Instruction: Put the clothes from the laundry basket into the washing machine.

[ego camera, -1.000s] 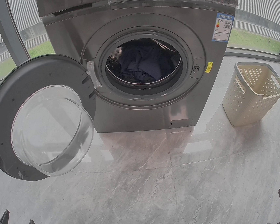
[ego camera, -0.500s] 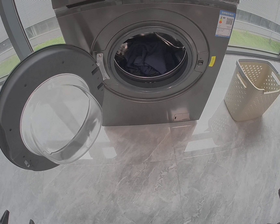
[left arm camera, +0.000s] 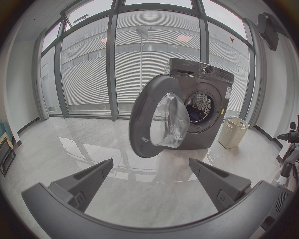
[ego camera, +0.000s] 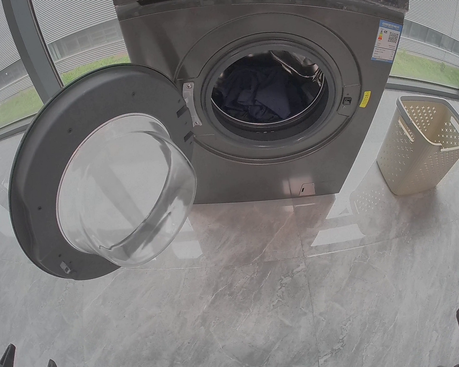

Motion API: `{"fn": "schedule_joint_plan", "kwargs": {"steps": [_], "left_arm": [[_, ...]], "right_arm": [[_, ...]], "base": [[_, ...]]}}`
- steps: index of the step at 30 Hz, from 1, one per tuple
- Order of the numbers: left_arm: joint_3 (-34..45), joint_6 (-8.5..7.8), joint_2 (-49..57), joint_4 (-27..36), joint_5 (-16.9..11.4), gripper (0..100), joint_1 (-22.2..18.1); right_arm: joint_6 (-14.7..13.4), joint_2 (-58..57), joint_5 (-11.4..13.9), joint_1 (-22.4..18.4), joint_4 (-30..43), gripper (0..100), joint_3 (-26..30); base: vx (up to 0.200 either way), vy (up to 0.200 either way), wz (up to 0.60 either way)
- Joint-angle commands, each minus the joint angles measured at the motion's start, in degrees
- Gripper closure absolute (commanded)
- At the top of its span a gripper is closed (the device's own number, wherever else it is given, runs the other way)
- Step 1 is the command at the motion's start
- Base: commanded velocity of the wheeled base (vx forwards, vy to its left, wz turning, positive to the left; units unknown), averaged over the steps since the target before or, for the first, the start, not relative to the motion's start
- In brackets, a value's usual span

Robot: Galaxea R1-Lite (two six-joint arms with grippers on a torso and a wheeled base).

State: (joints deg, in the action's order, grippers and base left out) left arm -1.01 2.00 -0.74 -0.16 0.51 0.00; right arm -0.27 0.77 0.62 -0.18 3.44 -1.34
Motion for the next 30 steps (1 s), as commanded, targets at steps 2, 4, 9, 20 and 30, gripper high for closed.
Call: {"fn": "schedule_joint_plan", "kwargs": {"steps": [2,4,9,20,30], "left_arm": [[1.0,-0.24,0.3,0.0,0.1,0,0.0],[1.0,-0.42,0.3,0.0,0.2,0,-0.1],[1.0,-1.47,0.4,0.0,0.5,0,-0.1],[-0.7,-2.44,0.3,-1.5,-0.2,0,-0.3],[-13.2,-1.30,-28.1,-9.2,-3.3,0,8.8]], "right_arm": [[0.0,-0.8,0.1,0.0,0.0,0,0.0],[0.0,-0.8,0.0,0.0,0.0,0,0.0],[-0.1,-0.8,0.0,0.0,0.0,0,0.0],[-0.1,-0.8,0.1,0.0,0.0,0,0.0],[-0.2,-0.8,-0.2,0.0,0.0,0,0.0]], "base": [[0.000,0.200,0.00],[0.000,0.200,0.00],[0.000,0.120,0.00],[0.000,0.000,0.00],[0.000,0.000,0.00]]}}
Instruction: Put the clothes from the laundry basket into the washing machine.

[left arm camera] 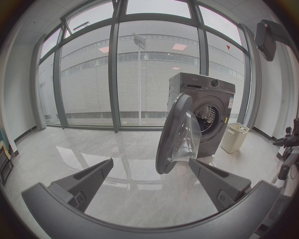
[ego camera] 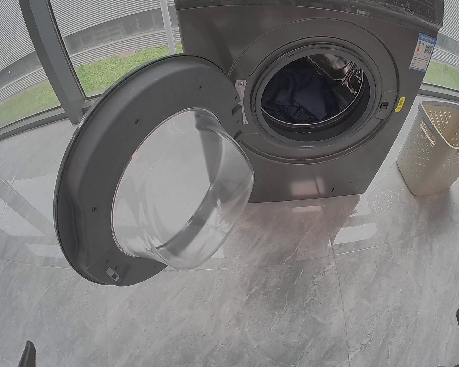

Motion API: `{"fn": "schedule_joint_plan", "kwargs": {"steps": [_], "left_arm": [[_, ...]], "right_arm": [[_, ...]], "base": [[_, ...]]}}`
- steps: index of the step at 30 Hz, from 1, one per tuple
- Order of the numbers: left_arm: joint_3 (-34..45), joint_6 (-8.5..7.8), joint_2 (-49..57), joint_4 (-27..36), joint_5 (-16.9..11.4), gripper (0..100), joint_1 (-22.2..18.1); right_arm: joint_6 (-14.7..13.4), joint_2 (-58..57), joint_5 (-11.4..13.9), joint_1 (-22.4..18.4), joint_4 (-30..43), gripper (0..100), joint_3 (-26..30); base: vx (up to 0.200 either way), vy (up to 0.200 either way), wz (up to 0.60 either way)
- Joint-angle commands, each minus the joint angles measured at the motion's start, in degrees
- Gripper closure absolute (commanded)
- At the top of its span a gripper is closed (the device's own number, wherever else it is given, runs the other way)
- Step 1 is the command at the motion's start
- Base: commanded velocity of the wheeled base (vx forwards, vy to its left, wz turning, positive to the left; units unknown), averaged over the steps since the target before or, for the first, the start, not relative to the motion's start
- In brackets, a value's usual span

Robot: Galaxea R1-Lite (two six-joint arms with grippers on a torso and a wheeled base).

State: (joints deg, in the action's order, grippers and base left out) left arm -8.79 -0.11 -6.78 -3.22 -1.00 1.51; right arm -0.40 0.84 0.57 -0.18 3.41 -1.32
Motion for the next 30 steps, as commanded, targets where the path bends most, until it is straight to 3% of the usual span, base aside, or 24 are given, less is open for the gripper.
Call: {"fn": "schedule_joint_plan", "kwargs": {"steps": [1,3,5,6,7,17,24,30], "left_arm": [[-5.7,0.99,-24.9,-7.4,-2.1,0,7.7],[-7.9,2.57,-32.8,-10.6,-3.0,0,7.8],[-10.0,5.30,-38.3,-13.2,-5.1,0,7.5],[-10.0,5.30,-38.3,-13.2,-5.1,0,7.5],[-12.0,6.97,-43.2,-16.0,-7.5,0,7.3],[-16.4,6.70,-59.1,-28.4,-10.7,0,7.7],[-15.0,6.61,-61.7,-35.0,-17.3,0,8.2],[-13.5,7.49,-59.0,-35.3,-18.6,0,15.6]], "right_arm": [[0.1,-0.8,-0.1,0.0,0.0,0,0.0],[0.1,-0.8,-0.1,0.0,0.0,0,0.0],[0.1,-0.8,-0.1,0.0,0.0,0,0.0],[0.1,-0.8,-0.1,0.0,0.0,0,0.0],[0.1,-0.8,-0.1,0.0,0.0,0,0.0],[0.1,-0.8,-0.1,0.0,0.0,0,0.0],[0.1,-0.8,-0.1,0.0,0.0,0,0.0],[0.1,-0.8,-0.1,0.0,0.0,0,0.0]], "base": [[0.000,0.000,0.00],[0.000,0.000,0.00],[0.000,0.000,0.00],[0.000,0.000,0.00],[0.000,0.000,0.00],[0.000,0.000,0.00],[0.000,0.000,0.00],[0.000,0.000,0.00]]}}
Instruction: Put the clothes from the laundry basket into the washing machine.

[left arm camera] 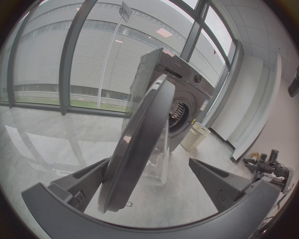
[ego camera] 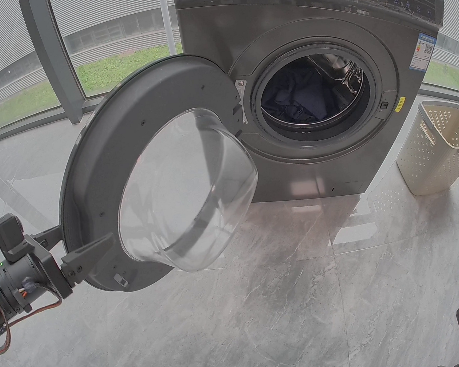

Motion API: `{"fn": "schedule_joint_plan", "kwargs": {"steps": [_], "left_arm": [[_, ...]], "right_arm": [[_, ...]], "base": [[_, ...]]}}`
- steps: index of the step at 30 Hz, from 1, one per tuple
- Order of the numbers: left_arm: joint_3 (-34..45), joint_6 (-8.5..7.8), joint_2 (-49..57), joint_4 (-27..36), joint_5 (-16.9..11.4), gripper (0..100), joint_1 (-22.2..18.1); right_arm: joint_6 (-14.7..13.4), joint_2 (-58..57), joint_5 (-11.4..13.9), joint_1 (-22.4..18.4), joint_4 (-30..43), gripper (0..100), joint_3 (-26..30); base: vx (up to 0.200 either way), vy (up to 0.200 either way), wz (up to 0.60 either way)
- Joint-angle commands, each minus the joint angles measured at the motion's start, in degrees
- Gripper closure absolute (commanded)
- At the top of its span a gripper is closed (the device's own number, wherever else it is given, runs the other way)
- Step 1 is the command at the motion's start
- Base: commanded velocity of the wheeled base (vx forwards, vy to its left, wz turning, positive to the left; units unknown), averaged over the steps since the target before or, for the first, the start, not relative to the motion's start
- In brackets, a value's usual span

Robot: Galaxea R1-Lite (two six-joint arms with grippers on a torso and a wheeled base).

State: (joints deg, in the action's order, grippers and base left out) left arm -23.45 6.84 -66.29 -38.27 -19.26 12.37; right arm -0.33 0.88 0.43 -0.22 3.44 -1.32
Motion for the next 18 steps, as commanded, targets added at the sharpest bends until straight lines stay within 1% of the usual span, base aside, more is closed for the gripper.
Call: {"fn": "schedule_joint_plan", "kwargs": {"steps": [1,2,5,6,7,10,12,13,14,15,16,17,18], "left_arm": [[1.1,0.54,0.6,-0.2,-0.3,0,4.8],[2.9,0.63,3.4,-0.2,-0.2,0,11.4],[3.9,1.25,7.5,0.5,0.4,0,20.4],[3.9,1.77,8.4,0.6,0.6,0,22.0],[3.9,1.86,8.5,0.5,0.9,0,22.2],[3.6,1.95,8.3,-0.1,2.2,0,21.0],[3.1,2.48,8.6,-0.1,2.6,0,20.4],[2.7,3.09,8.7,-0.1,2.7,0,19.8],[2.2,3.88,8.7,-0.2,3.2,0,18.7],[2.0,4.24,8.6,-0.2,3.4,0,18.0],[1.1,4.76,8.0,-0.3,4.1,0,15.8],[0.5,4.85,7.8,-0.3,4.2,0,14.7],[0.4,4.85,7.8,-0.2,4.2,0,14.5]], "right_arm": [[0.0,-0.9,0.0,0.0,0.0,0,0.0],[0.0,-0.9,0.0,0.0,0.0,0,0.0],[0.0,-0.9,0.0,0.0,0.0,0,0.0],[0.0,-0.9,0.0,0.0,0.0,0,0.0],[0.0,-0.9,0.0,0.0,0.0,0,0.0],[0.0,-0.9,0.0,0.0,0.0,0,0.0],[0.0,-0.9,0.0,0.0,0.0,0,0.0],[0.0,-0.9,0.0,0.0,0.0,0,0.0],[0.0,-0.9,0.0,0.0,0.0,0,0.0],[0.0,-0.9,0.0,0.0,0.0,0,0.0],[0.0,-0.9,0.0,0.0,0.0,0,0.0],[0.0,-0.9,0.0,0.0,0.0,0,0.0],[0.0,-0.9,0.0,0.0,0.0,0,0.0]], "base": [[0.000,0.000,0.00],[0.000,0.000,0.00],[0.000,0.000,0.00],[0.000,0.000,0.00],[0.000,0.000,0.00],[0.000,0.000,0.00],[0.000,0.000,0.00],[0.000,0.000,0.00],[0.000,0.000,0.00],[0.000,0.000,0.00],[0.000,0.000,0.00],[0.000,0.000,0.00],[0.000,0.000,0.00]]}}
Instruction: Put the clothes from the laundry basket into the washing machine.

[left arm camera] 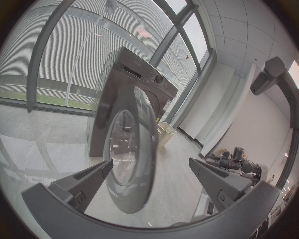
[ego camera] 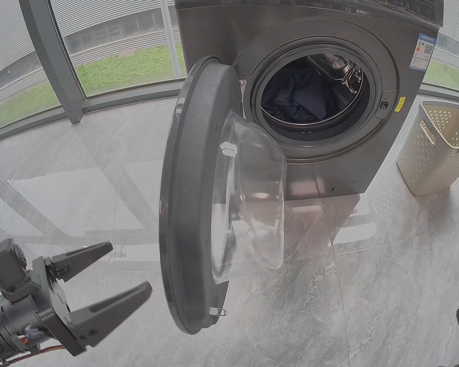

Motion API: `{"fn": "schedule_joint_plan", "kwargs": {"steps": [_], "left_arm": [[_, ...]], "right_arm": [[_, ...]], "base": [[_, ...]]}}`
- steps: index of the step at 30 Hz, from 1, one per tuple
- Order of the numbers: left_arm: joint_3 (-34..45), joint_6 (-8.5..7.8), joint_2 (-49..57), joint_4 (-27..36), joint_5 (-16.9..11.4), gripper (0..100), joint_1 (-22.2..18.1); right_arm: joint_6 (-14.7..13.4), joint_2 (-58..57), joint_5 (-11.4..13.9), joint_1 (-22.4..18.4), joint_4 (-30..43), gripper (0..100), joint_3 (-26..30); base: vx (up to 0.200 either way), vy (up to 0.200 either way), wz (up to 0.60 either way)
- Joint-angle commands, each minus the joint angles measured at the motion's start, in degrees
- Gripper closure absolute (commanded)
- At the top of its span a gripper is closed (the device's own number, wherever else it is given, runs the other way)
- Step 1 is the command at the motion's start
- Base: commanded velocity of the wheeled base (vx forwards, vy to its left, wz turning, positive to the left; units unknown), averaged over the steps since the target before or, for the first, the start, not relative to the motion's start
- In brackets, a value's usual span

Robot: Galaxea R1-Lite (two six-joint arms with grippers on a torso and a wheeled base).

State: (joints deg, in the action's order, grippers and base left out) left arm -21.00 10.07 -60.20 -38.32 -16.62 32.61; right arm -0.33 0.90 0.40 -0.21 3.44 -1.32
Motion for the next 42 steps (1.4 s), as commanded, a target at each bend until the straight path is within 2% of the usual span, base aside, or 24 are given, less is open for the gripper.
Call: {"fn": "schedule_joint_plan", "kwargs": {"steps": [1,4,8,15,22,26,31,35,40,42], "left_arm": [[-3.0,1.80,0.4,-0.2,1.6,0,-8.0],[-3.4,1.62,-2.5,-0.6,1.6,0,-10.9],[-4.0,1.53,-6.9,-2.1,1.7,0,-10.3],[-7.7,1.88,-18.7,-12.8,4.7,0,-9.8],[-11.7,1.62,-26.5,-13.9,6.5,0,-9.5],[-16.8,1.71,-30.0,-13.8,10.3,0,-7.1],[-23.4,1.62,-35.8,-13.8,15.4,0,-1.3],[-25.9,1.09,-39.6,-13.8,16.0,0,1.1],[-29.9,-1.02,-43.3,-14.1,15.9,0,1.3],[-31.5,-1.10,-44.2,-14.3,15.8,0,1.3]], "right_arm": [[0.0,-0.9,0.0,0.0,0.0,0,0.0],[0.0,-0.9,0.0,0.0,0.0,0,0.0],[0.0,-0.9,0.0,0.0,0.0,0,0.0],[0.0,-0.9,0.1,0.0,0.0,0,0.0],[0.0,-0.9,0.1,0.0,0.0,0,0.0],[0.0,-0.9,0.1,0.0,0.0,0,0.0],[0.0,-0.9,0.0,0.0,0.0,0,0.0],[0.0,-0.9,0.1,0.0,0.0,0,0.0],[0.0,-0.9,0.1,0.0,0.0,0,0.0],[0.0,-0.9,0.1,0.0,0.0,0,0.0]], "base": [[0.000,0.000,0.00],[0.000,0.000,0.00],[0.000,0.000,0.00],[0.000,0.000,0.00],[0.000,0.000,0.00],[0.000,0.000,0.00],[0.000,0.000,0.00],[0.000,0.000,0.00],[0.000,0.000,0.00],[0.000,0.000,0.00]]}}
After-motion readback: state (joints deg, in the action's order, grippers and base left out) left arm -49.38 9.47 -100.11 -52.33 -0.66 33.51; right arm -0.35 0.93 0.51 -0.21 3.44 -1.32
